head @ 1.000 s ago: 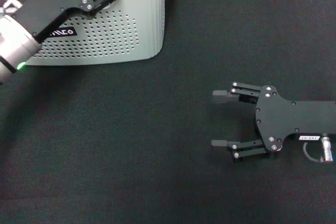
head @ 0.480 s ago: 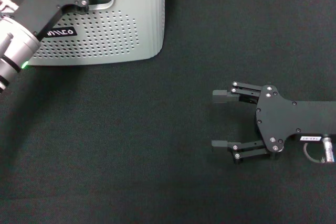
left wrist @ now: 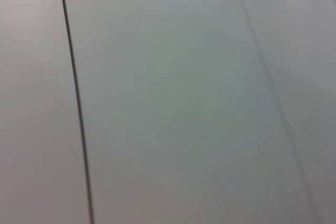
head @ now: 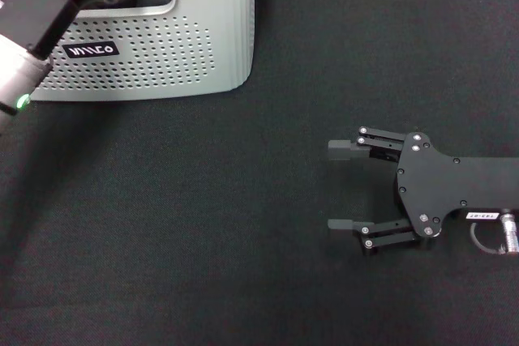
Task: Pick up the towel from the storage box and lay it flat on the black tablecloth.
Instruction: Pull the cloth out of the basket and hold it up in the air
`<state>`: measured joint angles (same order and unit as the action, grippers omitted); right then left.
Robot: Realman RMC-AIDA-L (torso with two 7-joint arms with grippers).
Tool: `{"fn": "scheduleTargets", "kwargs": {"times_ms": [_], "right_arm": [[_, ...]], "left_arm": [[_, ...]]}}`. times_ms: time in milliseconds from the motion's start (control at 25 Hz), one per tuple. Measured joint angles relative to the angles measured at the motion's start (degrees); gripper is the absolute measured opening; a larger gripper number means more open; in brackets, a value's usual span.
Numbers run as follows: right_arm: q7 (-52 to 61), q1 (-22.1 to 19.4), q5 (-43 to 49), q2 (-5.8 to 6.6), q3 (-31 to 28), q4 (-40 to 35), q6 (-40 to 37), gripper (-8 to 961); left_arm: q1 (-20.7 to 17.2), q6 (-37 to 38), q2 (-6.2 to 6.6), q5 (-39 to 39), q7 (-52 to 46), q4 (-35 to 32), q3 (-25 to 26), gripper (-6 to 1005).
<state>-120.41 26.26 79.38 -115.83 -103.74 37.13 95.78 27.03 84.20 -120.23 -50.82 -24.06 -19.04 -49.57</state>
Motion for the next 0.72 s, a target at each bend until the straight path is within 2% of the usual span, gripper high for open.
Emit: {"fn": "scheduleTargets", "kwargs": {"times_ms": [120,320,360,480,600,640,680,720], "right_arm": [[0.0,-0.21,-0.73,0.0,-0.02,-0.24,0.24,782],[-0.51,-0.82,-3.67,0.15,-0.06,-0.7,0.25,775],[-1.09,-0.88,-4.15,0.16,-0.05,-0.7,0.25,774],[-2.03,-0.74,-5.53,-0.02,0.25,-0.67,0.36,772],[-2.85,-0.42,-7.58,-0.21,0.86,-0.65,0.83,775],[-3.46,-0.36,-8.7,-0.26,1.42,-0.65,0.98,776],[-4.06,-0.34,-9.93,-0.27,2.06,-0.65,1.22,776],[-4.7,-0.34,-11.22,-0.27,2.84,-0.65,1.29,776]], "left_arm": [[-0.89,7.25,0.21,0.01,-5.08,-0.52,0.01,3],[-2.44,22.49,-0.01,0.62,-8.17,-0.93,0.01,3],[-2.62,26.33,-0.02,1.09,-10.52,-1.31,-0.07,3],[-3.16,31.11,0.0,2.18,-19.16,-4.29,-0.24,3],[-4.77,32.08,-0.15,6.46,-26.78,-9.8,-4.67,3],[-6.29,32.05,0.02,11.25,-28.54,-13.52,-11.19,3],[-6.29,32.05,0.02,11.25,-28.54,-13.52,-11.19,3],[-6.71,31.98,0.09,12.64,-28.13,-14.24,-13.53,4]]}}
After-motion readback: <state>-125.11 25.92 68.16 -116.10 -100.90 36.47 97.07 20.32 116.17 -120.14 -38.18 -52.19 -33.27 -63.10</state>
